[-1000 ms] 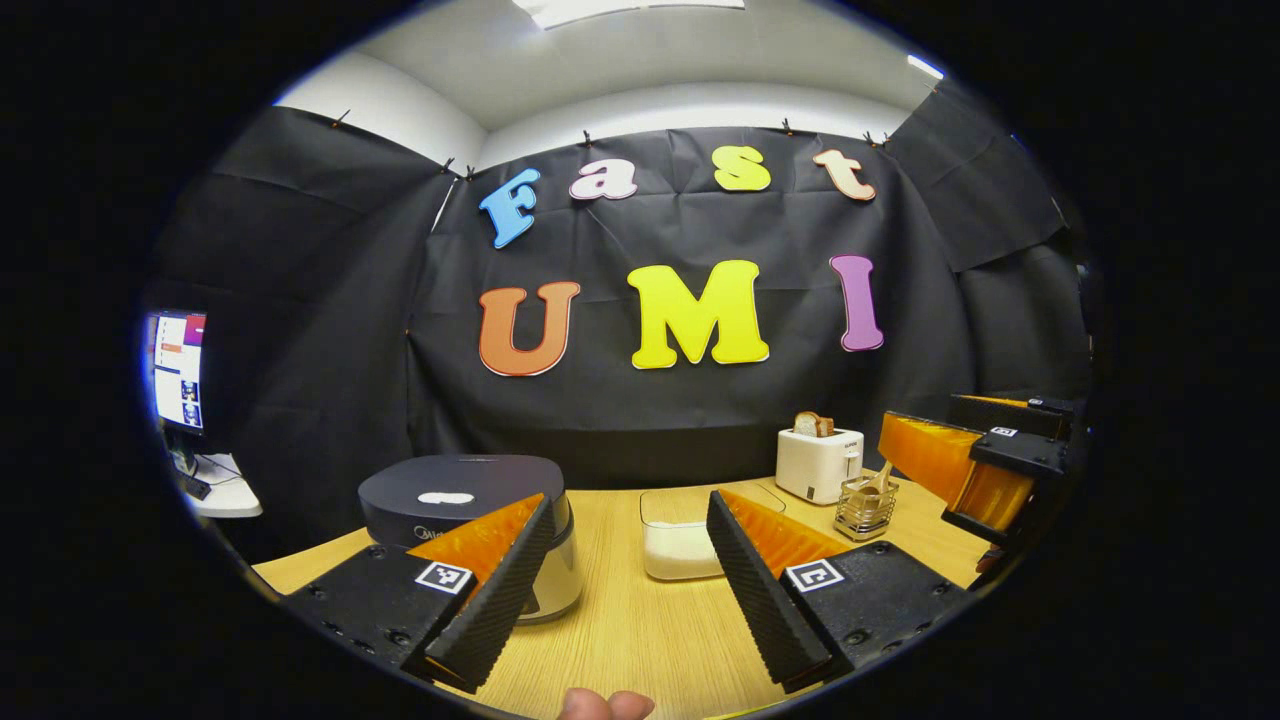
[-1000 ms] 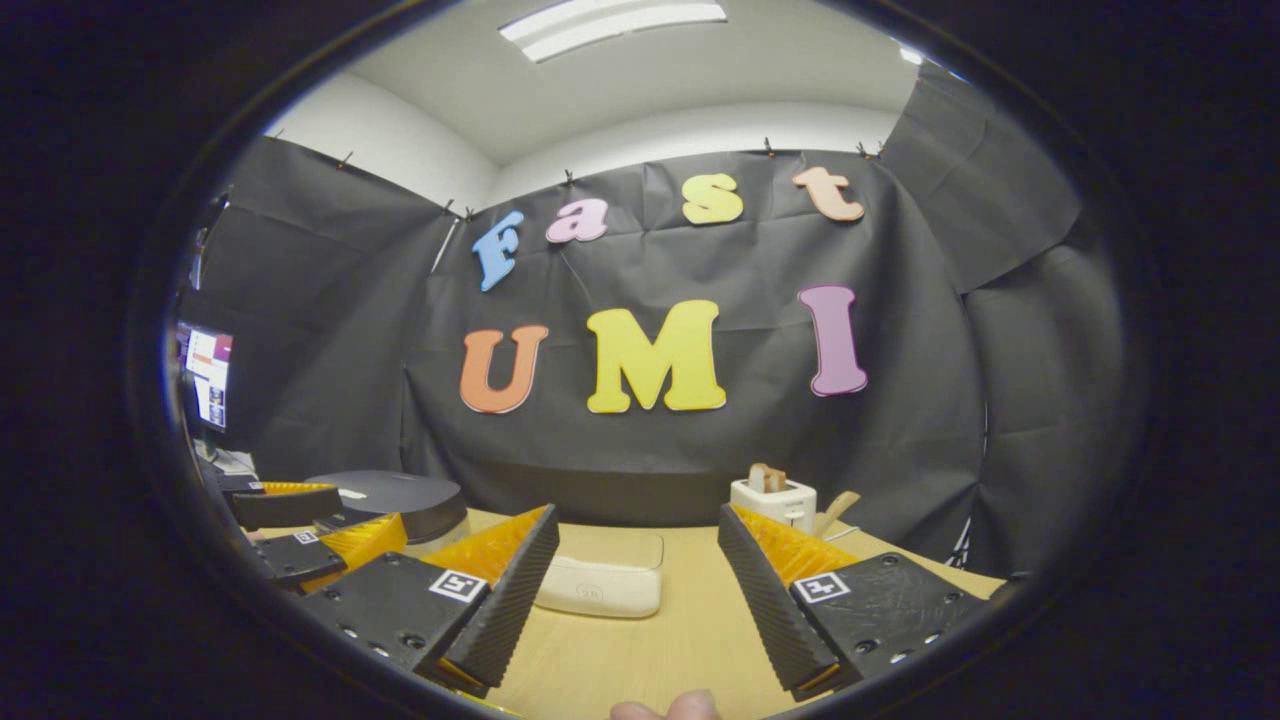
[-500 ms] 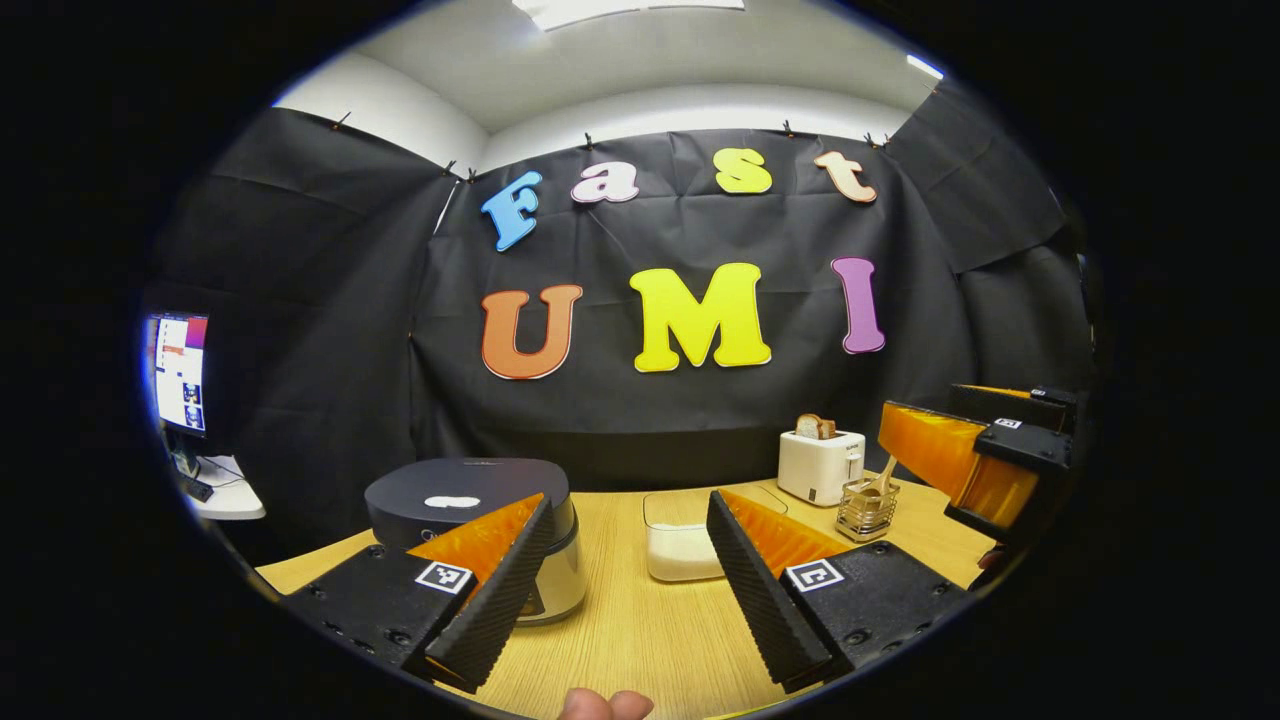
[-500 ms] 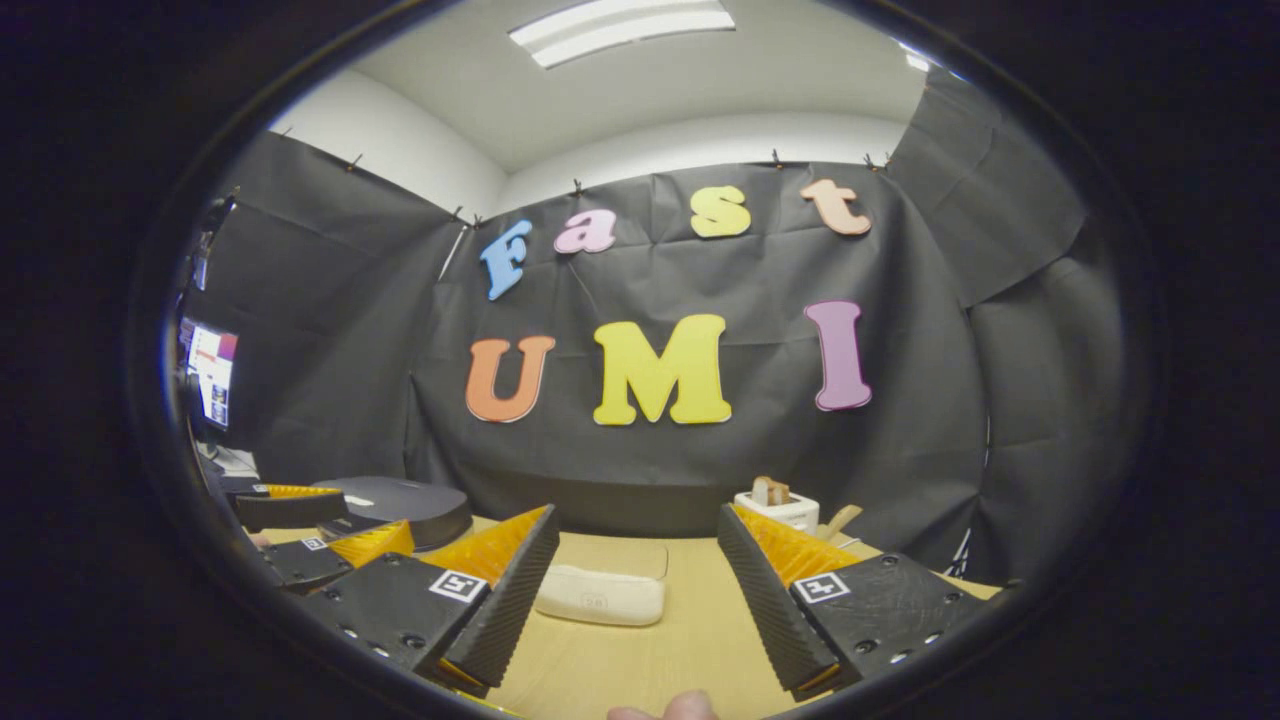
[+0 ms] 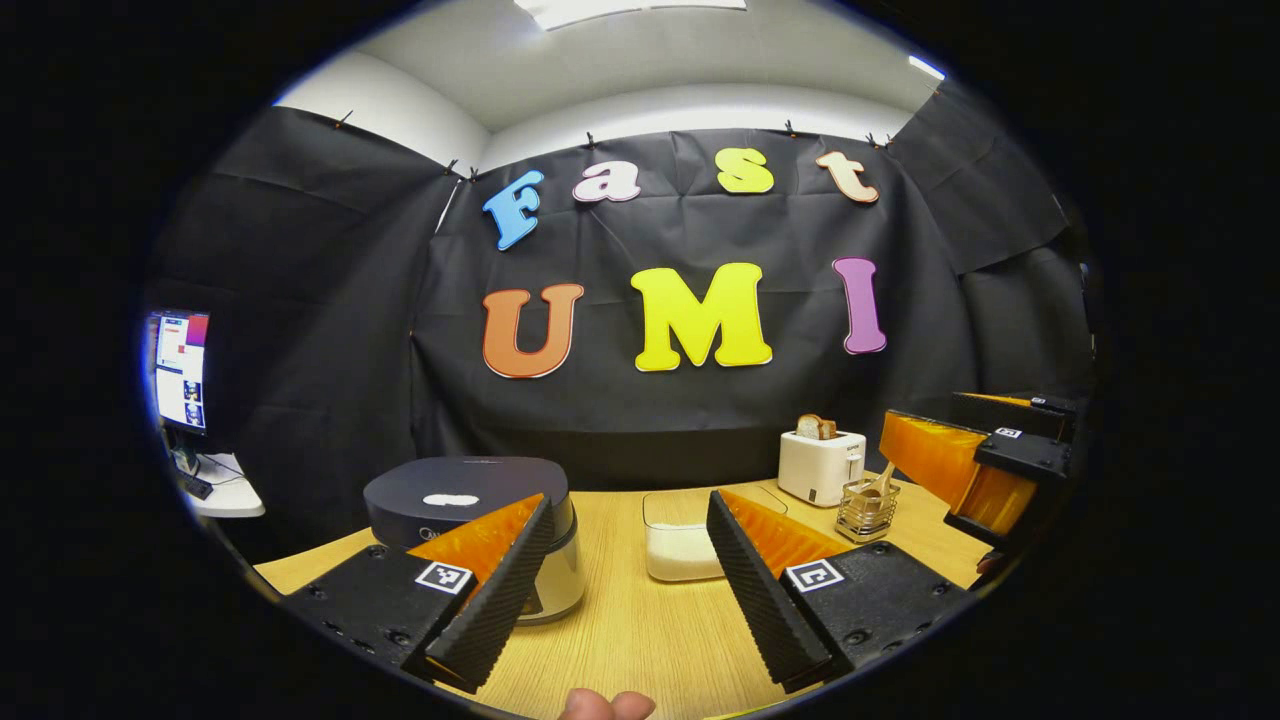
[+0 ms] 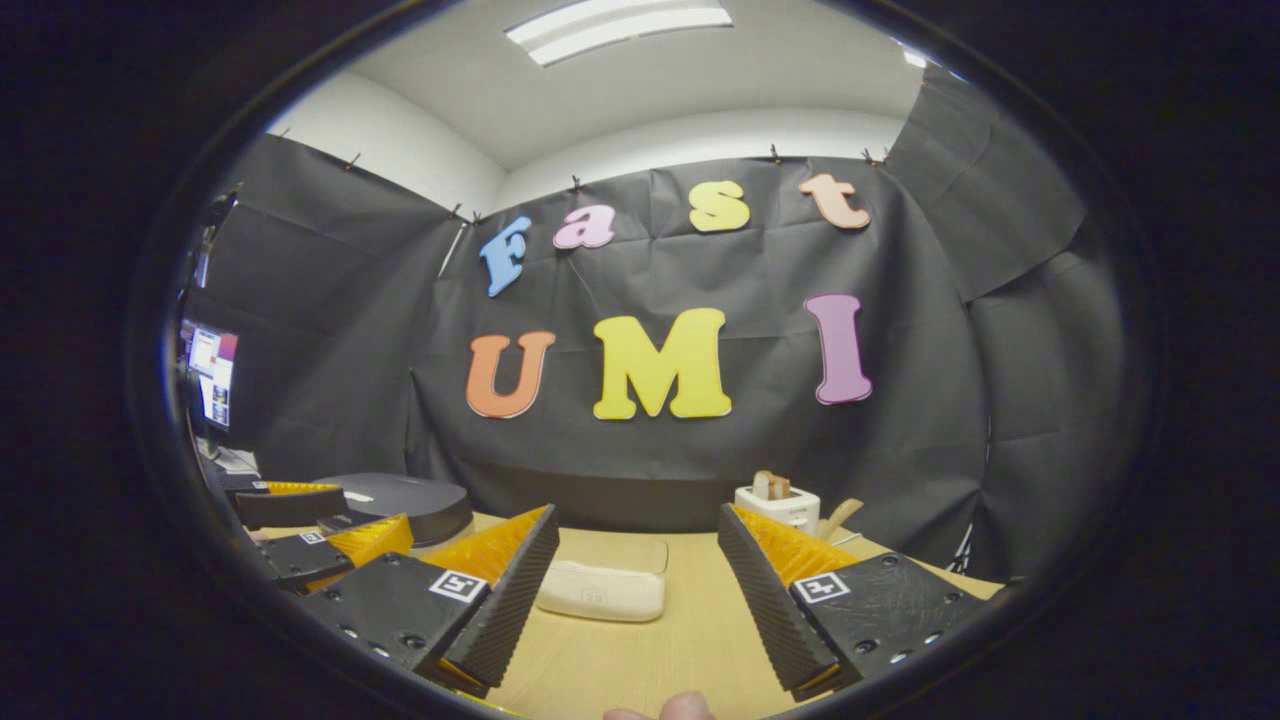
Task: Close the left gripper, press the button to open the rice cooker; take a wooden spoon from the chopstick holder with the right hand, scoop a spoonful of rice and pour it into the rice cooker, then put the wooden spoon back into the chopstick holder.
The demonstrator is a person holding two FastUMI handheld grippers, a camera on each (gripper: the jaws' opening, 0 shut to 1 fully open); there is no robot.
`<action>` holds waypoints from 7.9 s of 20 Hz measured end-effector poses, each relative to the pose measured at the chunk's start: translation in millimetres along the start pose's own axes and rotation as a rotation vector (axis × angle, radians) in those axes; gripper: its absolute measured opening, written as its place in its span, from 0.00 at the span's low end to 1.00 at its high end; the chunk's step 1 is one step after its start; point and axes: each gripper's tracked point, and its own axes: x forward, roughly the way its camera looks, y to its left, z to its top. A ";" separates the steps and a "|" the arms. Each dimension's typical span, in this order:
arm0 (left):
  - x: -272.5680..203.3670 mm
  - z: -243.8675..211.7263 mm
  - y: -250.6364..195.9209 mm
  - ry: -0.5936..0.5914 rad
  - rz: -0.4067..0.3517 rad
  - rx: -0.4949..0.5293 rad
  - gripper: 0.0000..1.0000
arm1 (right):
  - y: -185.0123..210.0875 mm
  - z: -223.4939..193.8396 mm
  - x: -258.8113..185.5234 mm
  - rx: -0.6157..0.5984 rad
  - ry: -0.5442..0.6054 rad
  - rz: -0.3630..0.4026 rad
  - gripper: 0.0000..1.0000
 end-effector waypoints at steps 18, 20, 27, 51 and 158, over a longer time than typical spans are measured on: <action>13.8 14.7 77.4 0.059 0.202 0.007 0.99 | -37.3 -28.8 10.7 0.064 0.026 0.069 0.94; 21.3 22.8 99.5 0.079 0.235 0.043 0.99 | -42.2 -34.7 9.1 0.072 0.029 0.076 0.94; 47.5 29.9 146.4 0.229 0.249 0.045 0.89 | -67.3 -48.2 8.4 0.112 0.046 0.081 0.95; 71.7 -55.9 164.3 0.774 0.259 -0.070 0.03 | -105.9 -70.3 14.5 0.207 0.073 0.065 0.96; -29.4 12.5 131.5 0.017 0.179 0.104 0.99 | 5.4 -63.4 309.3 0.070 0.319 0.002 0.00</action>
